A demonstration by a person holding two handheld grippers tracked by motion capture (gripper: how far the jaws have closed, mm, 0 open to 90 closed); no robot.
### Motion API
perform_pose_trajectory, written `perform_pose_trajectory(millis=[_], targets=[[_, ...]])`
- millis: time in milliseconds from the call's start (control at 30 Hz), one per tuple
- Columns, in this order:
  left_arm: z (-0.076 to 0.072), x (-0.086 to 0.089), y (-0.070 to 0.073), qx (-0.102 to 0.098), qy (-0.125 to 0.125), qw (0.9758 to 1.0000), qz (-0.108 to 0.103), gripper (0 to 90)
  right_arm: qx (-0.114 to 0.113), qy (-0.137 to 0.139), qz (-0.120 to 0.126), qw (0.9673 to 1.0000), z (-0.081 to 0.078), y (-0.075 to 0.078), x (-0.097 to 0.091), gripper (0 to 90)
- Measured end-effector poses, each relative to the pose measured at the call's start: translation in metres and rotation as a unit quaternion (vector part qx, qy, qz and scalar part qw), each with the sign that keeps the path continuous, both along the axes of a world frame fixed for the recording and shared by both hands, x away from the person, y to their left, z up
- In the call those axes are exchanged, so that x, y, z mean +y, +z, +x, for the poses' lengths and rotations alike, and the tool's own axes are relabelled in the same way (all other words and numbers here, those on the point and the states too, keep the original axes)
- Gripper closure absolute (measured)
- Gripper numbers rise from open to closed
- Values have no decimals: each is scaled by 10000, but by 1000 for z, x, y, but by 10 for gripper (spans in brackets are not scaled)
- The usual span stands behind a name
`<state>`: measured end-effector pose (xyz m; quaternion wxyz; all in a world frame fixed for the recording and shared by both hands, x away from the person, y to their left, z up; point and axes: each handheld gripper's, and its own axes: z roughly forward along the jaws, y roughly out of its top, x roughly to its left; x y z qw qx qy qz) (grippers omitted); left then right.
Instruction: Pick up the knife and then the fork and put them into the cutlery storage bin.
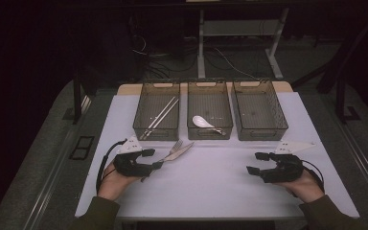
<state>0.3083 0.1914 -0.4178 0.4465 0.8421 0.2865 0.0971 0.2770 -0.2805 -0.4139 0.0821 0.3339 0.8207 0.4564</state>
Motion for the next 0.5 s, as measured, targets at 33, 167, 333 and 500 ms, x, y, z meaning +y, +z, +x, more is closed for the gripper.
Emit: perform_pose_trajectory(millis=[33,167,333,500], targets=[[2,-1,-1,-8,-6,10000,64,438,0,-7,0,10000,-1,0,-1,325],[14,-3,-8,103,-100,9996,225,466,48,-52,11,10000,-2,-2,-5,325],[23,-9,-16,185,-220,9988,404,489,25,-95,14,10000,-1,-3,-8,326],[25,-17,-23,223,-308,9970,679,529,47,-153,36,9999,-1,-3,-11,326]])
